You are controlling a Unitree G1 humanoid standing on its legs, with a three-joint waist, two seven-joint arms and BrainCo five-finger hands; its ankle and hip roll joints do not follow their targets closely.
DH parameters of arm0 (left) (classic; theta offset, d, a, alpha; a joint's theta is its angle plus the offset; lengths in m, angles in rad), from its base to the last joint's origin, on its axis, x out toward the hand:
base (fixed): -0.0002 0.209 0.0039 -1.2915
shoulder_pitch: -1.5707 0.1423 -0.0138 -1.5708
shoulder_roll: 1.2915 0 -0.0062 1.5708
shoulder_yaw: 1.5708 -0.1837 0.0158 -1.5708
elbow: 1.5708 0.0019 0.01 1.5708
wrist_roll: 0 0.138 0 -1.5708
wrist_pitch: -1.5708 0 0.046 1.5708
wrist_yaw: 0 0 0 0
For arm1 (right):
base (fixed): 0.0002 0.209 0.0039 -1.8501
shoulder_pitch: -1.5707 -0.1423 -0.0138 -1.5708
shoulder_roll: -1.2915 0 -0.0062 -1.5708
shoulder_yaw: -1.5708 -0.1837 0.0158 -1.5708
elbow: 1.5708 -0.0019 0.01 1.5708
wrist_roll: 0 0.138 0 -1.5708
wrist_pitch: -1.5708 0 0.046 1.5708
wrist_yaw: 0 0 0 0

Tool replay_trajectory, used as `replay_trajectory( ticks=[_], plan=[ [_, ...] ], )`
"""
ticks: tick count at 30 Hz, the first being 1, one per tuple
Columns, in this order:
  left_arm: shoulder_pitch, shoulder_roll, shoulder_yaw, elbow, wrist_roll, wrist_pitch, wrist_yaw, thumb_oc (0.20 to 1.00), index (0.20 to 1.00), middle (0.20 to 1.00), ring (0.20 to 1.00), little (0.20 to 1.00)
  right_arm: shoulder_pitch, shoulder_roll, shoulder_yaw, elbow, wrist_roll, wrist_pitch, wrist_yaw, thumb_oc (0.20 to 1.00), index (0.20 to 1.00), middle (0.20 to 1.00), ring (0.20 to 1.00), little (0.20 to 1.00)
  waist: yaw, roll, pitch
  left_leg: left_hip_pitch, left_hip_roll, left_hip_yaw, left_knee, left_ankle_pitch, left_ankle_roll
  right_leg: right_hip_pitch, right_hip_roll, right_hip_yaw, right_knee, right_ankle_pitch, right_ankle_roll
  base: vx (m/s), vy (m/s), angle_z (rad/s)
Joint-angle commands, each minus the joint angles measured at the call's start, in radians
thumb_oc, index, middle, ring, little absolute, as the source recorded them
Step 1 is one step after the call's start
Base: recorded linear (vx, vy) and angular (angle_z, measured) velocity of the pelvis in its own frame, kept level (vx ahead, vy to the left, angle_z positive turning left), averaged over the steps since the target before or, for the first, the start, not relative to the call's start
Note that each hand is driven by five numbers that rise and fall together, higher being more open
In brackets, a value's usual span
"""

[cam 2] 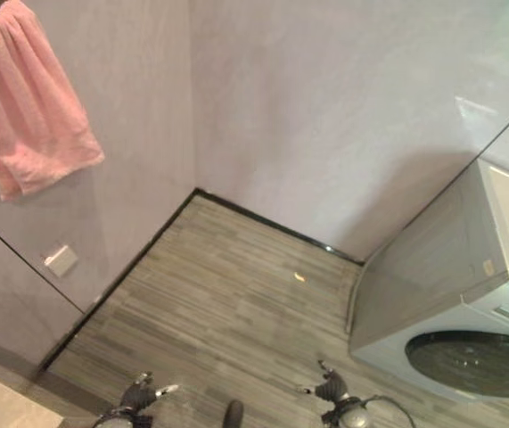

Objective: Put brush and paste in cup on sink, flatten towel.

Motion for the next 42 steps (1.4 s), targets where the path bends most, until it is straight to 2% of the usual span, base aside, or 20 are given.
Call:
replay_trajectory(
  ticks=[1, 3, 4, 5, 7, 9, 11, 14, 16, 19, 21, 23, 26, 29, 30, 31, 33, 35, 36, 42],
  plan=[
    [-0.067, 0.088, 0.035, -0.059, -0.018, -0.031, 0.021, 1.000, 1.000, 1.000, 1.000, 1.000, -0.016, -0.048, -0.013, -0.092, -0.019, -0.024, 0.013, 1.000, 1.000, 1.000, 1.000, 1.000, 0.017, -0.003, 0.038, 0.047, 0.038, -0.010, -0.141, 0.425, 0.044, -0.008, -0.085, 0.005, 0.122, -0.070, 0.172, 0.17, -0.060, 0.03],
    [-0.068, 0.096, 0.039, -0.080, -0.018, -0.028, 0.021, 1.000, 1.000, 1.000, 1.000, 1.000, -0.029, -0.063, -0.001, -0.127, -0.020, -0.026, 0.014, 1.000, 1.000, 1.000, 1.000, 1.000, 0.042, -0.013, 0.085, -0.106, 0.006, 0.029, 0.113, 0.515, 0.059, 0.040, -0.086, 0.025, 0.096, -0.072, 0.151, 0.08, -0.091, 0.02],
    [-0.080, 0.097, 0.041, -0.086, -0.028, -0.031, 0.025, 1.000, 1.000, 1.000, 1.000, 1.000, -0.057, -0.086, 0.007, -0.143, -0.028, -0.028, 0.009, 1.000, 1.000, 1.000, 1.000, 1.000, 0.061, -0.020, 0.131, -0.225, -0.028, 0.085, 0.278, 0.489, 0.098, 0.055, -0.099, 0.038, 0.094, -0.065, 0.140, 0.01, -0.101, 0.00],
    [-0.082, 0.101, 0.044, -0.092, -0.030, -0.029, 0.033, 1.000, 1.000, 1.000, 1.000, 1.000, -0.073, -0.098, 0.011, -0.146, -0.038, -0.025, 0.000, 1.000, 1.000, 1.000, 1.000, 1.000, 0.069, -0.025, 0.144, -0.279, -0.030, 0.130, 0.309, 0.463, 0.103, 0.057, -0.101, 0.037, 0.098, -0.071, 0.137, 0.13, -0.036, -0.31],
    [-0.085, 0.106, 0.049, -0.114, -0.032, -0.035, 0.029, 1.000, 1.000, 1.000, 1.000, 1.000, -0.090, -0.113, 0.020, -0.150, -0.078, -0.017, 0.001, 1.000, 1.000, 1.000, 1.000, 1.000, 0.089, -0.019, 0.142, -0.339, -0.045, 0.251, 0.106, 0.348, 0.094, 0.088, -0.118, 0.028, 0.098, -0.101, 0.152, 0.25, 0.060, -0.36],
    [-0.089, 0.100, 0.044, -0.116, -0.020, -0.040, 0.026, 1.000, 1.000, 1.000, 1.000, 1.000, -0.081, -0.128, 0.009, -0.169, -0.097, -0.019, -0.006, 1.000, 1.000, 1.000, 1.000, 1.000, 0.086, -0.009, 0.136, -0.395, -0.022, 0.391, -0.127, 0.362, 0.083, 0.113, -0.124, -0.005, 0.078, -0.120, 0.161, 0.22, 0.109, 0.00],
    [-0.098, 0.103, 0.034, -0.112, 0.001, -0.049, 0.027, 1.000, 1.000, 1.000, 1.000, 1.000, -0.075, -0.130, 0.004, -0.175, -0.117, -0.024, -0.013, 1.000, 1.000, 1.000, 1.000, 1.000, 0.097, 0.008, 0.135, -0.432, -0.026, 0.433, -0.276, 0.442, 0.068, 0.145, -0.103, -0.012, 0.074, -0.140, 0.168, 0.24, 0.134, 0.34],
    [-0.111, 0.104, 0.023, -0.107, 0.009, -0.048, 0.030, 1.000, 1.000, 1.000, 1.000, 1.000, -0.076, -0.127, -0.005, -0.175, -0.129, -0.019, -0.026, 1.000, 1.000, 1.000, 1.000, 1.000, 0.099, 0.005, 0.134, -0.414, -0.012, 0.503, -0.289, 0.452, 0.075, 0.169, -0.112, -0.015, 0.086, -0.149, 0.177, 0.20, 0.136, 0.16],
    [-0.109, 0.112, 0.005, -0.129, 0.015, -0.049, 0.017, 1.000, 1.000, 1.000, 1.000, 1.000, -0.079, -0.079, 0.007, -0.153, -0.145, -0.013, -0.003, 1.000, 1.000, 1.000, 1.000, 1.000, 0.105, -0.022, 0.105, -0.349, -0.056, 0.430, -0.300, 0.421, 0.104, 0.173, -0.156, -0.007, 0.181, -0.137, 0.228, 0.39, 0.343, -0.25],
    [-0.095, 0.116, 0.002, -0.153, 0.012, -0.049, 0.003, 1.000, 1.000, 1.000, 1.000, 1.000, -0.073, -0.064, -0.003, -0.149, -0.138, -0.006, 0.006, 1.000, 1.000, 1.000, 1.000, 1.000, 0.099, -0.032, 0.093, -0.316, -0.061, 0.435, -0.304, 0.393, 0.122, 0.172, -0.173, 0.001, 0.230, -0.118, 0.243, 0.23, 0.229, -0.35],
    [-0.073, 0.121, -0.007, -0.189, 0.013, -0.047, -0.006, 1.000, 1.000, 1.000, 1.000, 1.000, -0.060, -0.038, -0.008, -0.150, -0.139, -0.006, 0.011, 1.000, 1.000, 1.000, 1.000, 1.000, 0.106, -0.046, 0.070, -0.256, -0.094, 0.407, -0.329, 0.370, 0.157, 0.155, -0.203, 0.014, 0.375, 0.000, 0.290, 0.27, 0.321, -0.15],
    [-0.060, 0.122, -0.004, -0.230, 0.000, -0.045, -0.012, 1.000, 1.000, 1.000, 1.000, 1.000, -0.053, -0.034, -0.010, -0.177, -0.135, -0.008, 0.021, 1.000, 1.000, 1.000, 1.000, 1.000, 0.098, -0.030, 0.077, -0.210, -0.102, 0.375, -0.342, 0.364, 0.176, 0.117, -0.206, 0.026, 0.514, 0.096, 0.313, 0.20, 0.283, 0.10],
    [-0.059, 0.128, -0.023, -0.246, 0.026, -0.038, -0.013, 1.000, 1.000, 1.000, 1.000, 1.000, -0.052, -0.039, -0.012, -0.223, -0.136, -0.011, 0.020, 1.000, 1.000, 1.000, 1.000, 1.000, 0.071, -0.001, 0.093, -0.160, -0.107, 0.307, -0.349, 0.359, 0.193, 0.024, -0.176, 0.048, 0.612, 0.072, 0.298, 0.15, 0.140, 0.76],
    [-0.071, 0.126, -0.043, -0.236, 0.054, -0.039, -0.010, 1.000, 1.000, 1.000, 1.000, 1.000, -0.046, -0.043, -0.009, -0.239, -0.133, -0.016, 0.023, 1.000, 1.000, 1.000, 1.000, 1.000, 0.042, 0.014, 0.094, -0.128, -0.113, 0.258, -0.370, 0.369, 0.191, -0.046, -0.159, 0.070, 0.525, 0.033, 0.275, 0.17, 0.040, 1.04],
    [-0.082, 0.119, -0.068, -0.227, 0.072, -0.047, -0.007, 1.000, 1.000, 1.000, 1.000, 1.000, -0.044, -0.051, -0.006, -0.240, -0.122, -0.024, 0.026, 1.000, 1.000, 1.000, 1.000, 1.000, 0.018, 0.028, 0.097, -0.111, -0.121, 0.212, -0.377, 0.365, 0.178, -0.073, -0.174, 0.108, 0.364, -0.012, 0.252, 0.22, 0.012, 1.09],
    [-0.082, 0.118, -0.068, -0.226, 0.072, -0.047, -0.007, 1.000, 1.000, 1.000, 1.000, 1.000, -0.044, -0.052, -0.006, -0.240, -0.122, -0.024, 0.026, 1.000, 1.000, 1.000, 1.000, 1.000, 0.014, 0.030, 0.098, -0.109, -0.121, 0.208, -0.377, 0.364, 0.178, -0.068, -0.174, 0.104, 0.361, -0.012, 0.251, 0.26, -0.047, 0.89],
    [-0.120, 0.101, -0.109, -0.199, 0.098, -0.055, 0.015, 1.000, 1.000, 1.000, 1.000, 1.000, -0.034, -0.072, -0.002, -0.243, -0.107, -0.026, 0.006, 1.000, 1.000, 1.000, 1.000, 1.000, -0.033, 0.047, 0.101, -0.077, -0.161, 0.079, -0.391, 0.357, 0.164, -0.125, -0.127, 0.347, 0.189, 0.016, 0.263, 0.28, -0.024, 1.10],
    [-0.113, 0.087, -0.116, -0.202, 0.085, -0.054, 0.013, 1.000, 1.000, 1.000, 1.000, 1.000, -0.023, -0.070, 0.000, -0.243, -0.108, -0.025, 0.008, 1.000, 1.000, 1.000, 1.000, 1.000, -0.030, 0.050, 0.099, -0.072, -0.172, 0.044, -0.396, 0.366, 0.160, -0.116, -0.119, 0.348, 0.224, 0.030, 0.268, 0.17, -0.042, 1.71],
    [-0.098, 0.076, -0.105, -0.199, 0.072, -0.061, 0.013, 1.000, 1.000, 1.000, 1.000, 1.000, -0.017, -0.072, 0.004, -0.242, -0.114, -0.026, 0.016, 1.000, 1.000, 1.000, 1.000, 1.000, -0.016, 0.038, 0.099, -0.073, -0.185, 0.010, -0.385, 0.359, 0.151, -0.083, -0.153, 0.269, 0.162, 0.032, 0.261, 0.14, -0.089, 1.37],
    [-0.050, 0.072, -0.080, -0.237, 0.031, -0.062, 0.013, 1.000, 1.000, 1.000, 1.000, 1.000, -0.045, -0.095, 0.031, -0.211, -0.117, -0.030, 0.026, 1.000, 1.000, 1.000, 1.000, 1.000, 0.041, 0.032, 0.069, -0.113, -0.175, -0.069, -0.373, 0.366, 0.105, -0.005, -0.164, 0.155, 0.074, -0.015, 0.228, 0.13, -0.197, 0.71]
  ],
)
